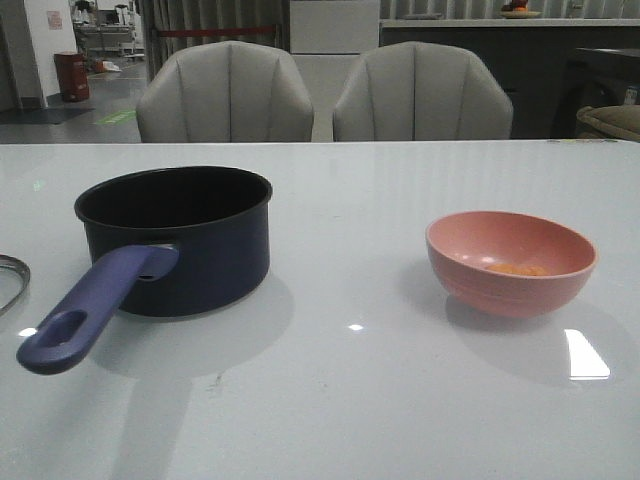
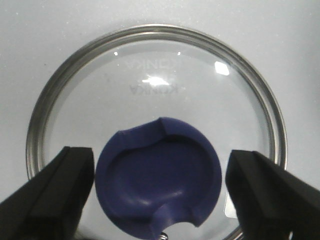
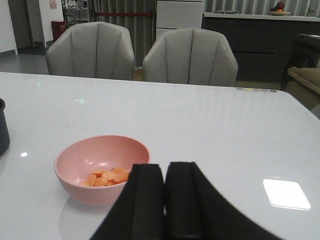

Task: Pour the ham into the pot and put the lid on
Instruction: 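Set the glass lid down beside the saucepan and release it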

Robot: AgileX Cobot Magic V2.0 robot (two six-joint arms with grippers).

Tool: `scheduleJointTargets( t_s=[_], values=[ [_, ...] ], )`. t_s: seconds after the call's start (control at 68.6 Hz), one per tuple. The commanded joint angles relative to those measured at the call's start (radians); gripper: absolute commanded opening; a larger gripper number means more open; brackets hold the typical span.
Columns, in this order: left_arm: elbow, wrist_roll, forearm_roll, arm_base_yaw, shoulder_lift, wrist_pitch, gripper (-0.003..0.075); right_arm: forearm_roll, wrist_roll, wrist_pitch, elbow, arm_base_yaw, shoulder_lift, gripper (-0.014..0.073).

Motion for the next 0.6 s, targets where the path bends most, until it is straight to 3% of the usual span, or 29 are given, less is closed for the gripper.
scheduleJointTargets(
  t_s=[0.0,0.306,0.583],
  values=[
    [-0.026,0.001,-0.009,0.001,-0.045,-0.033,0.0617,0.0,-0.009,-0.084,-0.005,-0.006,-0.021,0.015],
    [-0.099,0.002,0.001,-0.015,-0.084,0.028,0.0627,0.0,-0.009,-0.084,-0.005,-0.006,-0.021,0.015],
    [-0.015,0.022,0.001,-0.076,-0.384,-0.076,0.0627,0.0,-0.009,-0.084,-0.005,-0.006,-0.021,0.015]
  ],
)
